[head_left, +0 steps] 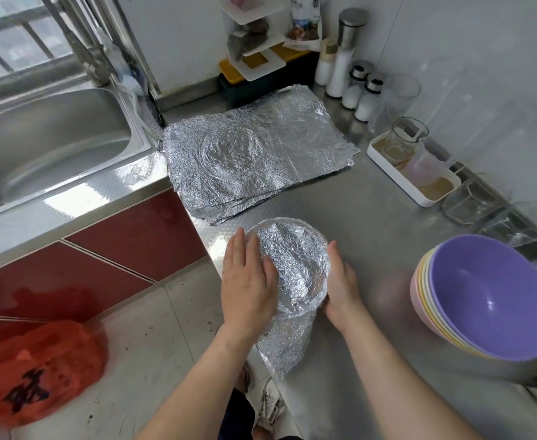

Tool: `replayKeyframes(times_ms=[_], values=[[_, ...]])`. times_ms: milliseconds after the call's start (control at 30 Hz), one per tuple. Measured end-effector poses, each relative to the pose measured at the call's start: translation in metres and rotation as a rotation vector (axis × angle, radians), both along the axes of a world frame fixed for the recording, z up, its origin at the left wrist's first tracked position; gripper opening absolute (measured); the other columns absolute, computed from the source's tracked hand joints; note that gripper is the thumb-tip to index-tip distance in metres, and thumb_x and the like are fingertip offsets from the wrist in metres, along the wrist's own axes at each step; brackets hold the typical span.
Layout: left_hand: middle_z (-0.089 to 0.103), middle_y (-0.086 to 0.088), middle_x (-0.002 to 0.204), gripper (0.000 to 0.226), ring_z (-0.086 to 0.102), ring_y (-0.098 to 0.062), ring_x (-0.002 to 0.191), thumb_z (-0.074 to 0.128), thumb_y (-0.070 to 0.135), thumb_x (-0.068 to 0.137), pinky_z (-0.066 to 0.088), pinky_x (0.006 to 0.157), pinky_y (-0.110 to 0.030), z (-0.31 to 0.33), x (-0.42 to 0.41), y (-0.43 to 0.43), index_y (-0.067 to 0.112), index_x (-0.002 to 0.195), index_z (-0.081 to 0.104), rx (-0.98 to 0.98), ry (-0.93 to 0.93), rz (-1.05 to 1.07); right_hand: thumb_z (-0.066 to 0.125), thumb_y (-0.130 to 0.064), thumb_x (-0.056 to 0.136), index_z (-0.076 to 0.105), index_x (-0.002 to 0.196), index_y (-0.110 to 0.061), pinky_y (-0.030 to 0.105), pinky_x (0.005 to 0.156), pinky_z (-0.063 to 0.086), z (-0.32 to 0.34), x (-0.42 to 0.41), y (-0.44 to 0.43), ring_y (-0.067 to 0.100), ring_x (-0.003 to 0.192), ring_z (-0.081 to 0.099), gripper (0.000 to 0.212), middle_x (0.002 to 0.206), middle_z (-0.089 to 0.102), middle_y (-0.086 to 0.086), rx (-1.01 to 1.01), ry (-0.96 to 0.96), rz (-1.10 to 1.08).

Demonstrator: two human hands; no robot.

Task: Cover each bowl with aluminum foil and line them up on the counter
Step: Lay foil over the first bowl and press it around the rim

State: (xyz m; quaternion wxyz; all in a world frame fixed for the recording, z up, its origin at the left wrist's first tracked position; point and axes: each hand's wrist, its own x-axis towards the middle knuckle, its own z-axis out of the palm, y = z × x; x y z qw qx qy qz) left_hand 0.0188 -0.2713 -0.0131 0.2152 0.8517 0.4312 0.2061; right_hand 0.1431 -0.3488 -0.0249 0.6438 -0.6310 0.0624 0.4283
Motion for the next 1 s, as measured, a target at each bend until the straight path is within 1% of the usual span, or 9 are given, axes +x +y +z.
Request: replayKeyframes(times_ms=[167, 267, 367, 500, 567, 633, 767, 900, 1000], values=[[0.039, -0.025, 0.147, 0.056, 0.033, -0.037, 0.137, 0.030, 0.028, 0.095, 0.031, 0.113, -0.051, 0.003, -0.009, -0.008, -0.004, 0.140, 0.042, -0.011, 0.162, 0.026, 0.036, -0.041, 0.102, 0.053, 0.134, -0.015, 0.028, 0.109, 0.035, 0.020, 0.016, -0.010, 0.008, 0.121, 0.053, 0.044, 0.135, 0.056, 0.000, -0.048, -0.252, 0.126], [0.051, -0.020, 0.130, 0.052, 0.049, -0.036, 0.114, 0.035, 0.031, 0.090, 0.044, 0.096, -0.049, 0.012, -0.013, -0.013, 0.004, 0.132, 0.048, 0.006, 0.222, 0.082, 0.041, -0.025, 0.103, 0.049, 0.137, -0.009, 0.023, 0.107, 0.033, 0.020, 0.018, -0.009, 0.008, 0.124, 0.047, 0.039, 0.133, 0.052, -0.002, -0.143, -0.489, 0.309], [0.054, -0.012, 0.108, 0.040, 0.051, -0.030, 0.093, 0.049, 0.027, 0.087, 0.044, 0.077, -0.041, 0.016, -0.017, -0.010, 0.011, 0.124, 0.055, 0.032, 0.213, 0.141, 0.048, -0.024, 0.098, 0.068, 0.094, -0.008, 0.035, 0.077, 0.047, 0.017, 0.016, -0.004, 0.020, 0.082, 0.060, 0.026, 0.090, 0.069, 0.004, -0.365, -0.797, 0.382], [0.043, -0.007, 0.144, 0.048, 0.042, -0.025, 0.130, 0.048, 0.020, 0.097, 0.044, 0.093, -0.039, 0.017, -0.015, 0.004, 0.025, 0.144, 0.040, -0.128, 0.097, 0.049, 0.051, -0.028, 0.096, 0.056, 0.070, -0.002, 0.038, 0.054, 0.037, 0.025, 0.016, 0.002, 0.030, 0.060, 0.047, 0.037, 0.058, 0.054, 0.007, -0.537, -1.015, 0.372], [0.037, 0.002, 0.152, 0.051, 0.037, -0.018, 0.137, 0.043, 0.021, 0.100, 0.042, 0.097, -0.035, 0.019, -0.012, 0.008, 0.029, 0.149, 0.032, -0.171, 0.081, -0.012, 0.049, -0.028, 0.097, 0.061, 0.075, -0.003, 0.037, 0.056, 0.038, 0.029, 0.020, 0.009, 0.029, 0.062, 0.049, 0.035, 0.062, 0.057, 0.006, -0.524, -1.042, 0.428], [0.049, 0.002, 0.142, 0.048, 0.052, -0.020, 0.121, 0.042, 0.023, 0.101, 0.045, 0.082, -0.034, 0.022, -0.013, 0.010, 0.028, 0.148, 0.035, -0.170, 0.091, 0.017, 0.048, -0.029, 0.099, 0.068, 0.093, -0.005, 0.035, 0.062, 0.040, 0.035, 0.026, 0.015, 0.026, 0.071, 0.054, 0.032, 0.076, 0.064, 0.004, -0.450, -1.020, 0.551], [0.067, -0.003, 0.105, 0.039, 0.062, -0.030, 0.093, 0.043, 0.029, 0.098, 0.041, 0.069, -0.036, 0.033, -0.025, 0.011, 0.024, 0.136, 0.045, -0.108, 0.266, 0.202, 0.048, -0.034, 0.099, 0.054, 0.135, -0.017, 0.037, 0.100, 0.043, 0.045, 0.037, 0.014, 0.026, 0.118, 0.054, 0.040, 0.131, 0.059, 0.005, -0.449, -1.057, 0.722], [0.062, -0.006, 0.119, 0.039, 0.054, -0.027, 0.110, 0.047, 0.029, 0.097, 0.043, 0.080, -0.037, 0.030, -0.022, 0.016, 0.019, 0.134, 0.051, -0.158, 0.196, 0.137, 0.056, -0.029, 0.094, 0.064, 0.122, -0.016, 0.036, 0.085, 0.048, 0.043, 0.038, -0.021, 0.026, 0.098, 0.061, 0.032, 0.108, 0.064, 0.007, -0.509, -1.121, 0.463], [0.058, -0.003, 0.133, 0.043, 0.053, -0.023, 0.120, 0.045, 0.029, 0.098, 0.043, 0.089, -0.036, 0.023, -0.008, 0.020, 0.021, 0.141, 0.047, -0.245, 0.115, 0.011, 0.058, -0.028, 0.094, 0.060, 0.128, -0.014, 0.037, 0.097, 0.044, 0.032, 0.026, -0.035, 0.025, 0.112, 0.057, 0.037, 0.123, 0.061, 0.006, -0.470, -1.020, 0.606]])
